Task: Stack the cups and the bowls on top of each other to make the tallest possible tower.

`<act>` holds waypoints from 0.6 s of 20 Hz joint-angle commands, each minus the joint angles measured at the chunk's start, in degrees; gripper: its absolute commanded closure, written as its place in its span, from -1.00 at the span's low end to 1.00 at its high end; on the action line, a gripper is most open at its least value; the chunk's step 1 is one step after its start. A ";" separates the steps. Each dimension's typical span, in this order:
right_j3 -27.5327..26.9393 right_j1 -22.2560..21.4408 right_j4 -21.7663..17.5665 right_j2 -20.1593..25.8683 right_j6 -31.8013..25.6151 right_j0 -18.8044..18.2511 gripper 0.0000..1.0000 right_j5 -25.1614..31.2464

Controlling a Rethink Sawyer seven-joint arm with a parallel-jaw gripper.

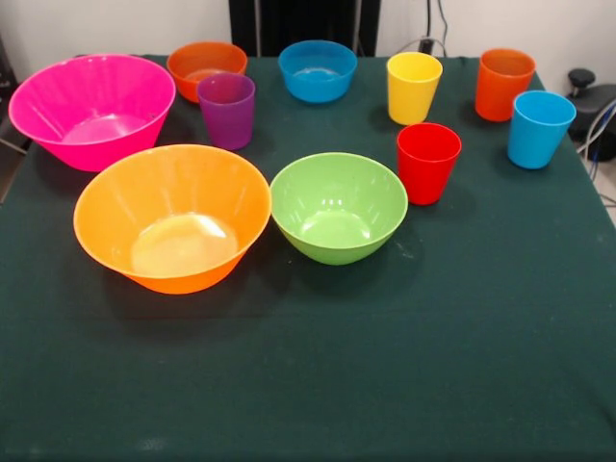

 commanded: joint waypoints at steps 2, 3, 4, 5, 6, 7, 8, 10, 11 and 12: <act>0.84 1.82 0.18 4.41 2.36 -0.13 -1.00 4.15; 0.75 1.85 0.06 4.35 2.44 -0.07 -1.00 4.17; 0.69 1.81 -0.01 4.26 2.55 0.05 -1.00 4.22; 0.63 1.77 -0.09 4.17 2.65 0.16 -1.00 4.27; 0.59 1.76 -0.10 4.14 2.74 0.23 -1.00 4.30; 0.58 1.76 -0.11 4.15 2.78 0.25 -1.00 4.26; 0.56 1.70 -0.14 4.08 2.83 0.32 -1.00 4.34; 0.51 1.86 -0.23 4.05 2.98 0.44 -1.00 4.20; 0.47 1.98 -0.27 4.07 3.03 0.46 -1.00 4.07; 0.47 1.74 0.05 4.26 2.76 0.29 -1.00 4.42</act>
